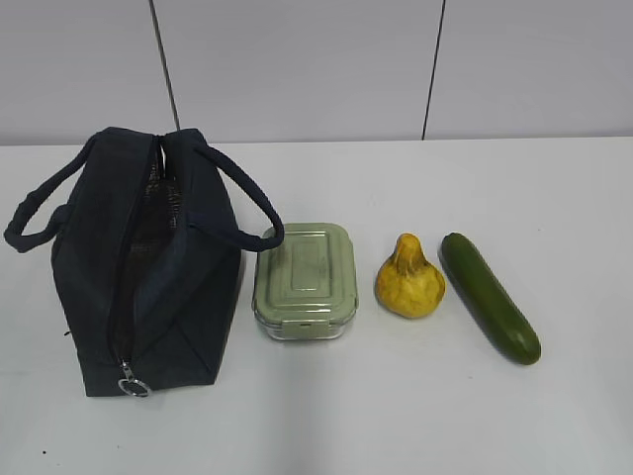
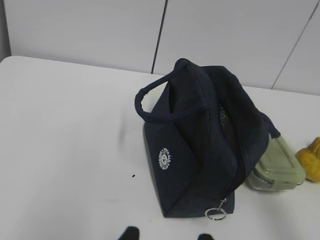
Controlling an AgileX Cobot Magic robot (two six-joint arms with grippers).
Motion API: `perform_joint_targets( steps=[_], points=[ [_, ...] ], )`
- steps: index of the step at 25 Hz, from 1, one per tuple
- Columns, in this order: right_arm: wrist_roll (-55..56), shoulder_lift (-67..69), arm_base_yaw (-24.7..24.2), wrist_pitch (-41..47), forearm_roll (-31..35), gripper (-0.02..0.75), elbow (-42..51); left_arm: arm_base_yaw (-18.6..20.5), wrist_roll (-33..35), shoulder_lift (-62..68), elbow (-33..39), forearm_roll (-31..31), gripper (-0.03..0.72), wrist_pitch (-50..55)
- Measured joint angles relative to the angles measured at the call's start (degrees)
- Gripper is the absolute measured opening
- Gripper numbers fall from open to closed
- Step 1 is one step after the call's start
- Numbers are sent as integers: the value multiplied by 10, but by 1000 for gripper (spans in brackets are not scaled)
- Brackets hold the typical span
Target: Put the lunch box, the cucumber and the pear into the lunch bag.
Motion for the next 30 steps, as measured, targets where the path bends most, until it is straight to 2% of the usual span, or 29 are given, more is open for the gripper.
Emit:
perform_joint_targets(
  steps=[8,14,22,26,30],
  points=[
    [0,0,0,-7,0,491,-3,-8,0,0,0,-2,228,-4],
    [-6,67,4,-101,1,489,-30,-46,19,34,-31,-33,241,-63],
    [-12,317,43,-169,10,434,-129,-115,25,349,-176,-7,255,-116],
    [-16,456,54,-175,10,429,-193,-117,32,519,-251,-7,321,-105],
    [-50,550,54,-175,44,429,-237,-117,54,624,-288,-20,361,-87]
  ],
)
